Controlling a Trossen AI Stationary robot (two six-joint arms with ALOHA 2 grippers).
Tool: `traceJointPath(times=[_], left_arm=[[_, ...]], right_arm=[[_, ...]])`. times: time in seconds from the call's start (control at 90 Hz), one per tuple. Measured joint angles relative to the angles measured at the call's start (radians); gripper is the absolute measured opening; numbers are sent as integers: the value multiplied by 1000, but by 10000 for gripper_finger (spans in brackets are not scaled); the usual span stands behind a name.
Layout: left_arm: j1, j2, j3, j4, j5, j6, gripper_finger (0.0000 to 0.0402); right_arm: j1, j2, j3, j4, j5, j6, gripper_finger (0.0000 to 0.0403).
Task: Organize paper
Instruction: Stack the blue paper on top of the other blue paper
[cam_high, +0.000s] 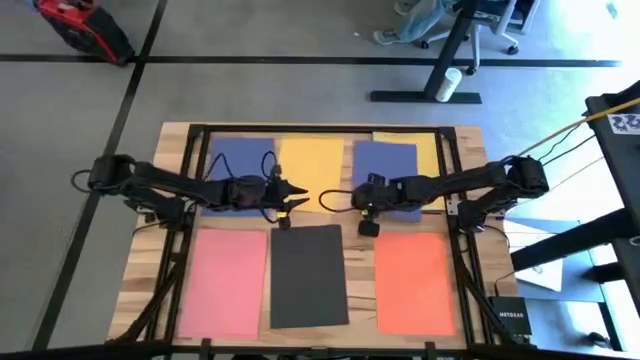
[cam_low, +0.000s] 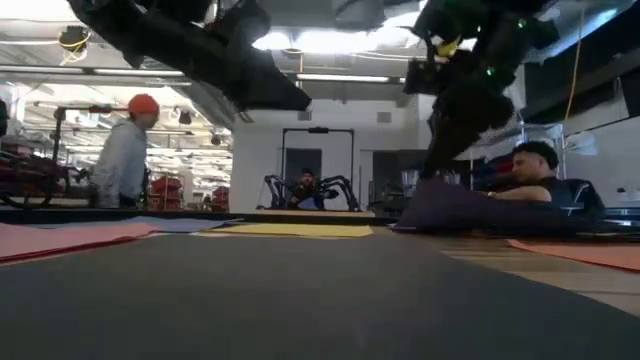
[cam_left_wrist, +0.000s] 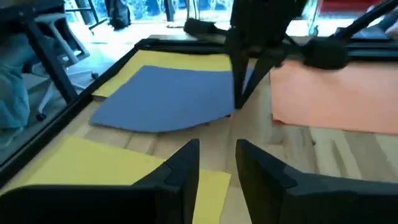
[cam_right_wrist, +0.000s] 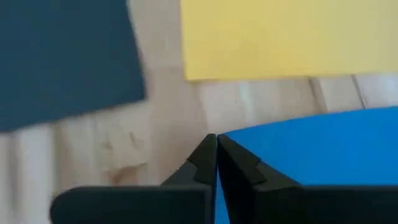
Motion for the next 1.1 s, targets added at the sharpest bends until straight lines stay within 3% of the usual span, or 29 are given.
traceJointPath(times=[0.244, 0.422, 0.578, 0.722, 0.9, 1.1], left_arm=[[6, 174, 122, -1, 8, 142, 145], [-5, 286, 211, 0, 7, 282, 150], [-5, 354, 280, 1, 8, 304, 150], [-9, 363, 308, 7, 19, 306, 150], [-21, 363, 314, 0, 124, 291, 150], [-22, 363, 315, -2, 116, 292, 150]], right_arm=[[0, -1, 40, -4, -44, -5, 0], [0, -1, 67, -3, -76, -5, 0], [0, -1, 90, -1, -94, 4, 0], [0, -1, 93, 3, -115, 4, 0], [0, -1, 94, 23, -116, 4, 0], [0, -1, 94, 36, -127, 5, 0]])
